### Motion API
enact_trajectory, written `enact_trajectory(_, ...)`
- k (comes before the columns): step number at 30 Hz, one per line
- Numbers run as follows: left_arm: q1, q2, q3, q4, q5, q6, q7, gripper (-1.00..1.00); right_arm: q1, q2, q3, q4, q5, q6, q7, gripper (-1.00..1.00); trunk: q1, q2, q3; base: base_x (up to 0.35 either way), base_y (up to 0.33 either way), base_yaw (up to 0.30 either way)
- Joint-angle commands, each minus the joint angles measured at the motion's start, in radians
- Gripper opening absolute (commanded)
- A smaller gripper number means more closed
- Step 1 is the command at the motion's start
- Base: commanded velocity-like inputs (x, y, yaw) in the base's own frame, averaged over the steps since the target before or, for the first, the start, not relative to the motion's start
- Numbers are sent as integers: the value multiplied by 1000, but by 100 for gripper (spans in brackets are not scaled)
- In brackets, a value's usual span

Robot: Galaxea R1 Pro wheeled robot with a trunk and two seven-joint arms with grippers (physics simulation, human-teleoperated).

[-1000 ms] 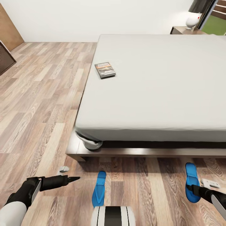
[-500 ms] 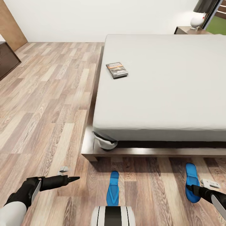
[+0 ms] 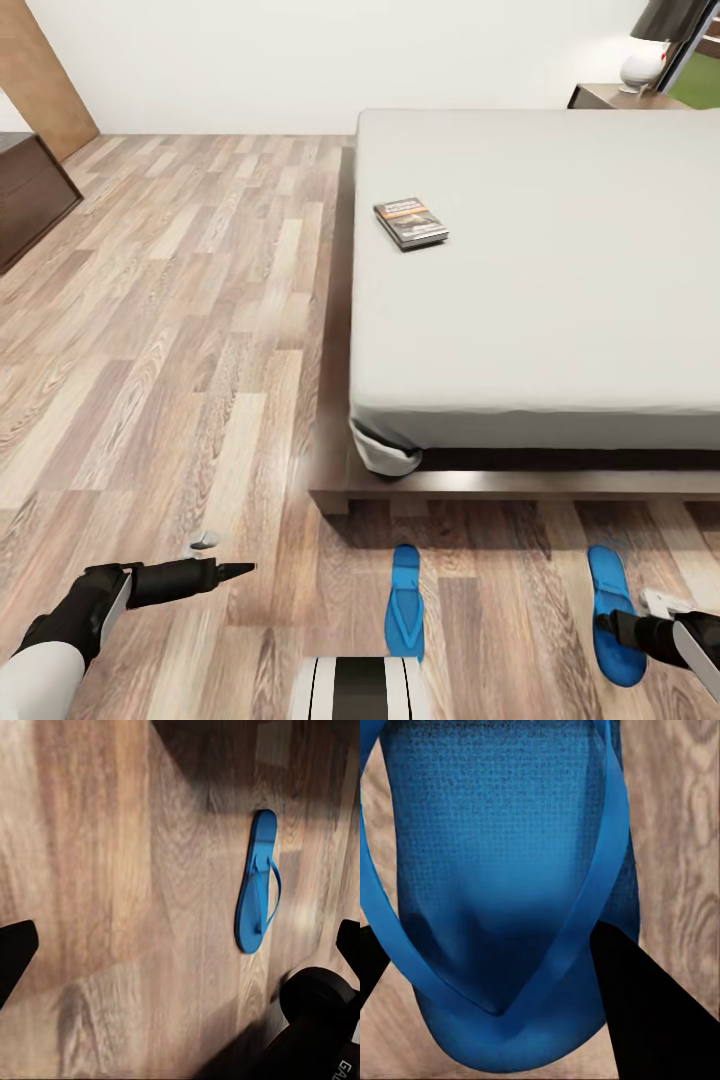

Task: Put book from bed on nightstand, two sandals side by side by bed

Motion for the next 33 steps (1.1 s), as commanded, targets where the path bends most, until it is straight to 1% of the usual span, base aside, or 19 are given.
enact_trajectory(1,-1,-1,7,-1,-9,9,-7,100,0,0,-3,-2,-2,14,1,-100,0,0,-1,0,289,0)
enact_trajectory(6,-1,-1,7,-1,-9,9,-7,100,0,0,-3,-2,-2,25,0,-100,0,0,-1,0,289,0)
enact_trajectory(27,-1,-1,4,0,-9,9,-7,100,0,0,-3,-3,0,24,0,-100,0,0,-1,0,291,0)
enact_trajectory(31,-1,-1,4,-1,-9,9,-7,100,0,0,0,-6,2,18,2,-100,0,0,-1,0,114,0)
enact_trajectory(33,-1,-1,4,-1,-9,9,-7,100,0,0,4,-8,18,17,2,-100,0,0,-1,0,21,0)
